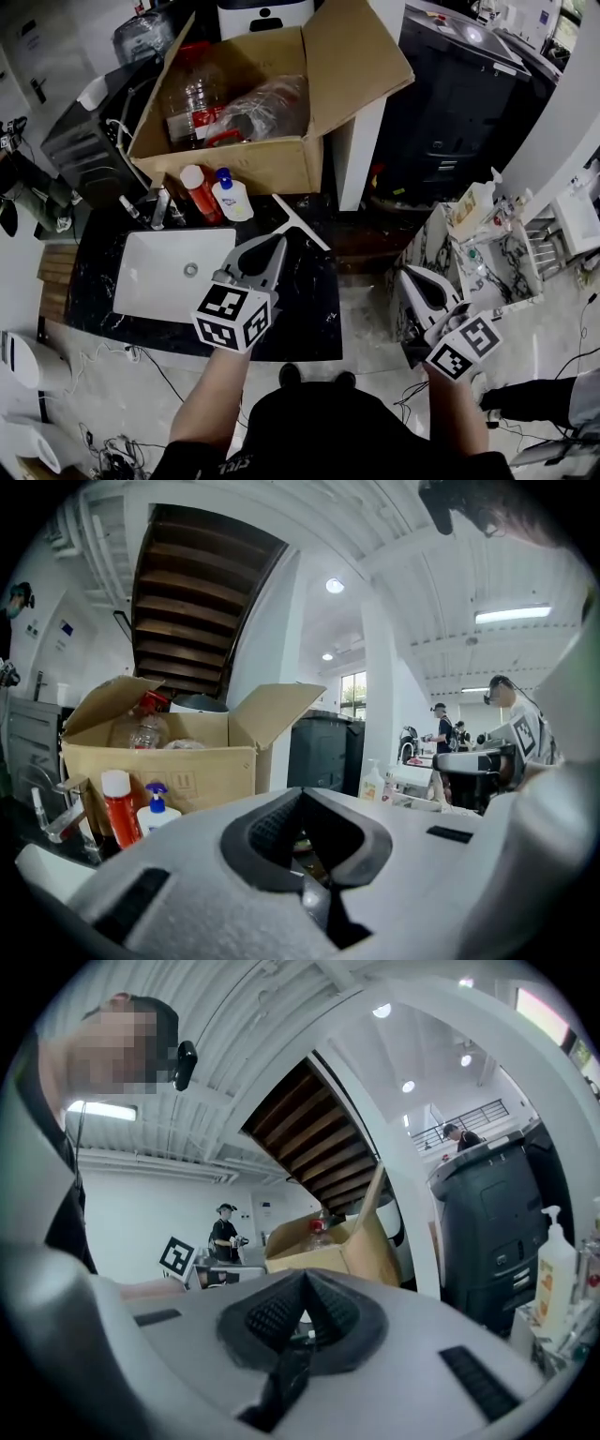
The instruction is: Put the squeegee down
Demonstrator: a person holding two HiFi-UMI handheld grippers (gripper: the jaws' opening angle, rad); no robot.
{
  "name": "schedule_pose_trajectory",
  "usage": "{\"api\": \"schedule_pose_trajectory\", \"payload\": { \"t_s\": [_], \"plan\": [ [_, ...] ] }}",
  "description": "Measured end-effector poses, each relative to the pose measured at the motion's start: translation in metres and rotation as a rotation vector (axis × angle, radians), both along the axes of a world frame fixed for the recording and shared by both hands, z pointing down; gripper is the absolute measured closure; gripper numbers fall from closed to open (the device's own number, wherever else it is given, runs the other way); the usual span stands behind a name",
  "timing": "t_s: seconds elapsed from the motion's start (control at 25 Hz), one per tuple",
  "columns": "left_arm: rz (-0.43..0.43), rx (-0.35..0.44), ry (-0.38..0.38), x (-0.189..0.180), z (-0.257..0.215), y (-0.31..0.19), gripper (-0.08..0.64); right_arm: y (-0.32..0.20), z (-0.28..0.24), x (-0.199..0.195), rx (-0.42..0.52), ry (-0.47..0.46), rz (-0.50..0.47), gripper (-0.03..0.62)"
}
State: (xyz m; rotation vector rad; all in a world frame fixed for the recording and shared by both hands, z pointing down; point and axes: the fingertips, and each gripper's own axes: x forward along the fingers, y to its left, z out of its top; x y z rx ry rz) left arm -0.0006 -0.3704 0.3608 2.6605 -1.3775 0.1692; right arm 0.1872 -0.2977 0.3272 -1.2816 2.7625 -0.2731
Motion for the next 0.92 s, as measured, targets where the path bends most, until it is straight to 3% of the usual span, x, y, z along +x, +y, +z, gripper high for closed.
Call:
{"api": "schedule_pose_trajectory", "payload": {
  "t_s": [0.92],
  "plan": [
    [0.043, -0.044, -0.020, 0.023, 0.020, 0.008, 0.549, 0.006, 0.015, 0.011, -0.045, 0.010, 0.026, 0.589]
  ]
}}
